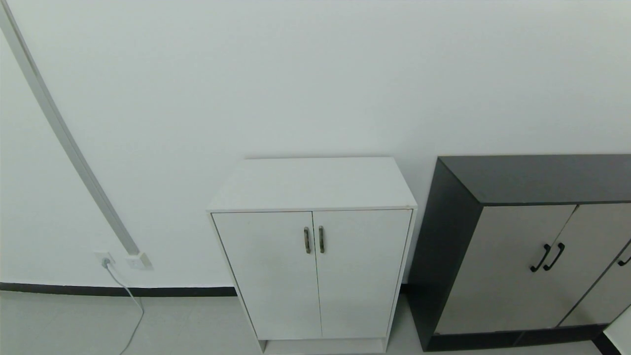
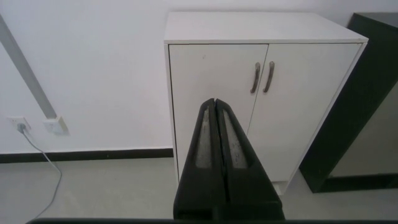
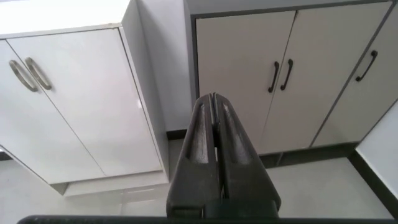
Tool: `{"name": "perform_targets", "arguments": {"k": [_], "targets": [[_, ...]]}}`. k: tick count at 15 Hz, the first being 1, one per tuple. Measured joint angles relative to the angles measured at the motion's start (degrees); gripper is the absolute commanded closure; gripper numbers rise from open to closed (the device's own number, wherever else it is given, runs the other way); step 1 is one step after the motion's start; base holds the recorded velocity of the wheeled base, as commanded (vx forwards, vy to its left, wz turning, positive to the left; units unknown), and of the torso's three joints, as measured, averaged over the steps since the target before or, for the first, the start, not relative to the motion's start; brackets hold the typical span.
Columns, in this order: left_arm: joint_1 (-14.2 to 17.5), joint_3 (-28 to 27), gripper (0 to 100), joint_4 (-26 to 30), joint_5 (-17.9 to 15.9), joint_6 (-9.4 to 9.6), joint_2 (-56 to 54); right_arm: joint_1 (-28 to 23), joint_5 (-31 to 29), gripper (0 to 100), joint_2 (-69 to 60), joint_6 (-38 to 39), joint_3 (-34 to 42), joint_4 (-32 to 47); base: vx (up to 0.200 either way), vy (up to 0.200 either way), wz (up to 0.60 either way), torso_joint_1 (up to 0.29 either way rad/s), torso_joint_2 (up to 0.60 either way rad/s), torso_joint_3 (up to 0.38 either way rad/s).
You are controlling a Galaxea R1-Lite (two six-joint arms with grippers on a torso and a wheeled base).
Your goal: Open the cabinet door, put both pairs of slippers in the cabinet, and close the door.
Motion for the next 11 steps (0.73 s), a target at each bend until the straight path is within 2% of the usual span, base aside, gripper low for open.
{"name": "perform_targets", "arguments": {"k": [5,11], "targets": [[0.0,0.09,100,-0.06,0.02,0.09,0.0,2.62,0.71,100,-2.07,1.52,0.02,-0.1,0.0,0.0,0.0,0.0,0.0,0.0],[0.0,0.07,100,-0.09,0.02,0.15,0.0,2.89,1.17,100,-4.08,2.24,0.02,-0.17,0.0,0.0,0.0,0.0,0.0,0.0]]}}
